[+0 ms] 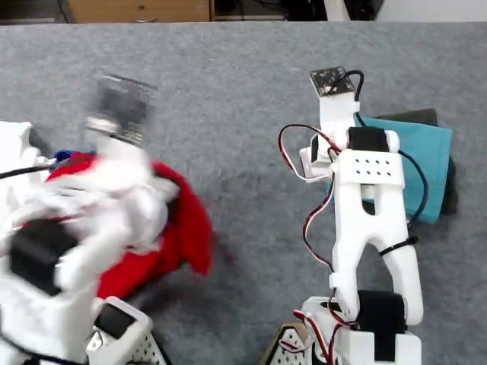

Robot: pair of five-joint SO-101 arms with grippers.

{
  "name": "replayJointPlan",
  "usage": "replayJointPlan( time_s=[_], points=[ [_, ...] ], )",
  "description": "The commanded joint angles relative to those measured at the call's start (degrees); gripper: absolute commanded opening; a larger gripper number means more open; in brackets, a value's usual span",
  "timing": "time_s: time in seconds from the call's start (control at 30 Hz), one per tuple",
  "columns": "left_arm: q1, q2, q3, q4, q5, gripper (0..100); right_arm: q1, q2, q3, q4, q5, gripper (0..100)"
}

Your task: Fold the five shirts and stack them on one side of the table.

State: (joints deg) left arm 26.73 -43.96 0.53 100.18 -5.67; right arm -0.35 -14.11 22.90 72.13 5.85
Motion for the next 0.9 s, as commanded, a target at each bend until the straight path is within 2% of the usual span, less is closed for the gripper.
replayJointPlan(
  time_s=[0.0,0.07,0.13,0.23,0.3,0.43,0.5,0.6,0.7,0.87],
  points=[
    [8.26,2.42,9.05,0.09,0.88,12,-0.92,-1.63,-0.04,-1.05,0.18,4.5],
    [6.24,5.23,10.9,0.09,2.55,22,-0.75,-1.63,-0.04,-0.79,0.09,13.0],
    [1.58,7.34,9.76,0.18,7.12,27,-0.75,-1.63,-0.04,-0.62,0.35,23.7],
    [-5.98,8.04,2.81,0.53,9.58,27,-1.45,-1.71,-0.04,-0.62,0.44,37.3],
    [-14.15,8.04,-2.73,0.53,9.76,27,-4.09,-1.98,-0.04,-0.62,0.44,41.6],
    [-38.51,9.1,-7.91,-0.35,9.76,28,-14.11,-1.54,0.22,0.97,-0.09,40.4],
    [-50.9,11.65,-3.96,-6.24,9.76,28,-21.05,-1.54,0.31,0.97,-2.02,39.2],
    [-64.26,18.51,4.04,-18.29,9.41,28,-31.69,-0.92,-0.13,-2.11,-6.68,37.5],
    [-71.65,26.86,6.77,-25.23,8.26,28,-41.27,2.86,-0.13,-7.12,-8.44,36.4],
    [-73.05,40.75,6.59,-28.22,4.22,28,-51.12,16.66,-2.42,-10.73,-9.32,36.5]
  ],
)
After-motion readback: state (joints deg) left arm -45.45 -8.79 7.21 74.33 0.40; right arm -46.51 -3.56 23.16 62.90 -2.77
